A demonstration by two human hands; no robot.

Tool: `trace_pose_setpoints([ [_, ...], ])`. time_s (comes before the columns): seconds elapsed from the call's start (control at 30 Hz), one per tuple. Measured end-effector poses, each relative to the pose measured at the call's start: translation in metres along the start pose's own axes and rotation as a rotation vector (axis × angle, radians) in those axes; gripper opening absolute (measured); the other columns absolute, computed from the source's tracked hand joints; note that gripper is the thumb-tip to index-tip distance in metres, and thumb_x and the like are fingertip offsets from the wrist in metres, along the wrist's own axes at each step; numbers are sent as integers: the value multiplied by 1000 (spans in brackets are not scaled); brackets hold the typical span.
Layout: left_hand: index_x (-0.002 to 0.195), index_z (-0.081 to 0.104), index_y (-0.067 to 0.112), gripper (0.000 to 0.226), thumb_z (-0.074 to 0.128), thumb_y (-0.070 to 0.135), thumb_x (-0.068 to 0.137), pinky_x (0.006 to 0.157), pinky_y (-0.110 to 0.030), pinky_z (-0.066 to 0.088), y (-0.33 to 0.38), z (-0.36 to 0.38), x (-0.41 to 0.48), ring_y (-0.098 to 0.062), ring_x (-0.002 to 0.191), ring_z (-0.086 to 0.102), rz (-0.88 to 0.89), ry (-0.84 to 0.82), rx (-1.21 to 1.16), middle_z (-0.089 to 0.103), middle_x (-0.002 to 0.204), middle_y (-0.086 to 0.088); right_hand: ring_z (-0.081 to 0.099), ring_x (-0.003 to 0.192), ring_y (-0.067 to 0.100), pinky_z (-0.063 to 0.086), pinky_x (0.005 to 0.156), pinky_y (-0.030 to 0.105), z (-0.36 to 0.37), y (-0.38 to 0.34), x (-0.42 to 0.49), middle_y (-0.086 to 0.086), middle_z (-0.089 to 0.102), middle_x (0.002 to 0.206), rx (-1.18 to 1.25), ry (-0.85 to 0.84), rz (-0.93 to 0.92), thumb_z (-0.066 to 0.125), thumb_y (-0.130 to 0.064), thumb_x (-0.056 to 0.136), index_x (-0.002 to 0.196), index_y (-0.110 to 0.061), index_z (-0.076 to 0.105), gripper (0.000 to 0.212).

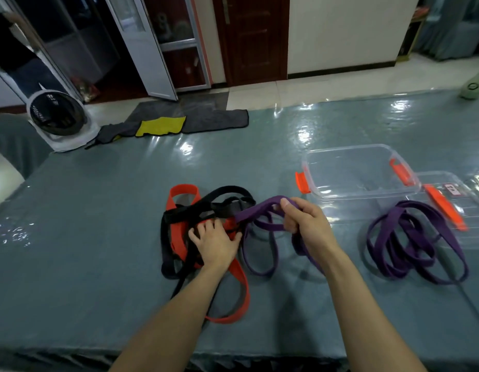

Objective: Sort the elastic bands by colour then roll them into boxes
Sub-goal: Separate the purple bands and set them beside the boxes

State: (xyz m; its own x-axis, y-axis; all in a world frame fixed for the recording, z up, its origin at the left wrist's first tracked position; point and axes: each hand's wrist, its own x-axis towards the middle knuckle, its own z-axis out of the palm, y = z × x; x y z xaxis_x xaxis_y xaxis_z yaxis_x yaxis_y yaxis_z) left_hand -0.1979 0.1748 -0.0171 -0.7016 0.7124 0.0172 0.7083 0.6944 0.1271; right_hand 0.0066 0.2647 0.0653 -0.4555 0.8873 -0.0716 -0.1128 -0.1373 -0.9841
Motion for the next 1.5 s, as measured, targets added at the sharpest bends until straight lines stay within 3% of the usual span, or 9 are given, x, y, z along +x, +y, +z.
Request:
trace_pose_setpoints([
  [0.17, 126, 70, 15, 29, 69, 29, 101, 99, -47, 56, -14, -53, 20, -38, 117, 71, 215, 21, -194, 77, 124, -12, 28, 54, 14, 22, 60, 33, -21, 0, 4, -3, 35, 55, 155, 180, -19, 63, -24, 109, 110, 8, 74, 34],
  [0.3, 129, 73, 15, 38, 72, 6, 92, 99, -49, 57, -38, -144, 53, -35, 116, 70, 384, 322, -414, 76, 123, -8, 28, 53, 13, 22, 57, 33, -18, -13, 18, -3, 35, 57, 137, 242, -86, 66, -32, 108, 107, -3, 80, 32],
  [0.5, 132, 75, 15, 53, 62, -9, 87, 99, -45, 55, -72, -214, 70, -37, 117, 71, 417, 312, -330, 79, 125, -12, 49, 48, 15, 46, 57, 31, -1, -18, 36, 3, 52, 54, -173, 285, -94, 65, -40, 105, 88, -12, 80, 36],
  [0.73, 131, 71, 21, 54, 55, -9, 89, 98, -38, 55, -102, -199, 80, -33, 115, 69, 277, 322, -423, 76, 124, -9, 61, 70, 28, 54, 78, 45, -6, 12, 35, 21, 70, 76, -452, 322, -13, 66, -38, 103, 80, -1, 72, 43],
  [0.83, 149, 63, 21, 50, 64, 9, 101, 104, -41, 53, -122, -187, 92, -38, 132, 63, 234, -78, -9, 68, 146, -14, 69, 83, 36, 56, 86, 45, -15, 17, 37, 19, 74, 81, -557, 280, 78, 65, -39, 103, 83, -3, 74, 42],
  [0.97, 168, 36, 13, 100, 89, 26, 85, 125, -34, 37, -112, -152, 69, -31, 155, 44, 313, -448, 137, 44, 169, -14, 64, 72, 29, 46, 71, 34, -20, 34, 32, 10, 70, 70, -618, 212, 128, 70, -35, 100, 69, -11, 68, 39],
  [1.13, 173, 21, 15, 125, 92, 56, 78, 128, -45, 34, -54, -65, 29, -29, 158, 41, 553, -374, 53, 42, 171, -8, 62, 61, 25, 54, 71, 39, -33, 46, 24, 0, 67, 55, -543, 228, 187, 73, -33, 97, 67, -9, 69, 40],
  [1.3, 135, 68, 24, 45, 80, 39, 95, 99, -47, 55, -28, -46, 25, -31, 122, 70, 521, -347, 155, 75, 128, -6, 57, 59, 22, 56, 73, 45, -45, 40, 13, 1, 64, 55, -509, 257, 161, 73, -32, 95, 66, -6, 69, 39],
  [1.5, 100, 79, 16, 14, 87, 26, 94, 82, -37, 57, -29, -148, 69, -10, 87, 75, 508, -324, -362, 80, 91, 0, 58, 62, 16, 51, 67, 37, -45, 11, 18, -1, 66, 60, -525, 303, 82, 71, -56, 94, 82, -12, 78, 47],
])
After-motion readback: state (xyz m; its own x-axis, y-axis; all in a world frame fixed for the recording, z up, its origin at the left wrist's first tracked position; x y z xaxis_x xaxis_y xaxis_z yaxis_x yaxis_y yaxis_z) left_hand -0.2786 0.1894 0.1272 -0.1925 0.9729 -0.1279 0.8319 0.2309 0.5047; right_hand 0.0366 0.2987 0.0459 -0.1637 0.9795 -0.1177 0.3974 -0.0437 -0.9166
